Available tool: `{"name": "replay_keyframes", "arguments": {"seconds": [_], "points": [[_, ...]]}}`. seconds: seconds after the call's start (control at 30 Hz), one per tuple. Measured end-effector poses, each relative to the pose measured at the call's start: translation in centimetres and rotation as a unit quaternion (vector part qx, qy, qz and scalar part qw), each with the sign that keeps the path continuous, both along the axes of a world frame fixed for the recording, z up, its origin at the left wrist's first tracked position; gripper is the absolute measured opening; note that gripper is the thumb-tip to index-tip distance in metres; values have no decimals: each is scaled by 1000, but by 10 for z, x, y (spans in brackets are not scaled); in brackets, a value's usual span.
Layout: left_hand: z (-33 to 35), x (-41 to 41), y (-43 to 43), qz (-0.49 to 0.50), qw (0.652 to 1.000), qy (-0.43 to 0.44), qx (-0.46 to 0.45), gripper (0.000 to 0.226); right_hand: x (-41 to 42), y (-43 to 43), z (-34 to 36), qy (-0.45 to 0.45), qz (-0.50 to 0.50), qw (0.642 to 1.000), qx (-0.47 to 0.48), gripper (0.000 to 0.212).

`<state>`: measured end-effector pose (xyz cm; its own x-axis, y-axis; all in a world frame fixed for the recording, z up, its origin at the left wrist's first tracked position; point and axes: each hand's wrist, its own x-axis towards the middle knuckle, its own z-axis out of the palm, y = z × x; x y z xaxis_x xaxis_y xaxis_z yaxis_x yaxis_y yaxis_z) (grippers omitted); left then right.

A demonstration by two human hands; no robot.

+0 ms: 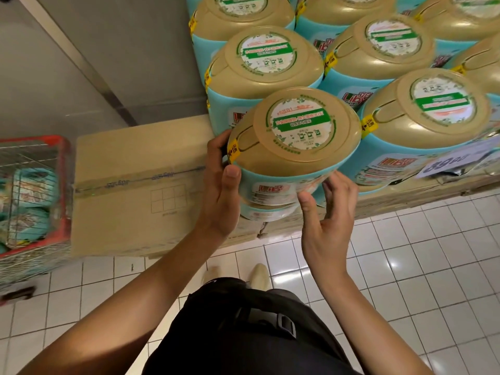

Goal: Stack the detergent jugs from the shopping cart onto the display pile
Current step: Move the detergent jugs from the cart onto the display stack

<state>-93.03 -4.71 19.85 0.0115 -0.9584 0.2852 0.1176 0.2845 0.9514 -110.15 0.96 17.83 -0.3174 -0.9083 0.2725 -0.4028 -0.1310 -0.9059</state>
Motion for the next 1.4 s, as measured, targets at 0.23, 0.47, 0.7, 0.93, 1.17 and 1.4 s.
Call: {"name": "replay_keyframes", "arguments": {"seconds": [0.23,0.47,0.7,0.93,1.17,1.4], "points": [[1,3,-1,17,999,-28,13,99,-3,-2,-11,20,-2,1000,-17,54],[-13,16,10,13,996,-71,46,73,1,17,-42,-114,-9,993,-11,43],[-46,75,58,51,973,-63,216,69,27,42,-76,-50,147,967,203,18],[-71,177,137,147,924,13,353,89,119,40,-69,-38,333,906,258,16],[-80,294,263,288,877,55,381,54,248,49,-52,-50,428,866,253,28],[-87,381,375,381,842,41,379,43,373,91,-57,-51,503,815,282,42]]}}
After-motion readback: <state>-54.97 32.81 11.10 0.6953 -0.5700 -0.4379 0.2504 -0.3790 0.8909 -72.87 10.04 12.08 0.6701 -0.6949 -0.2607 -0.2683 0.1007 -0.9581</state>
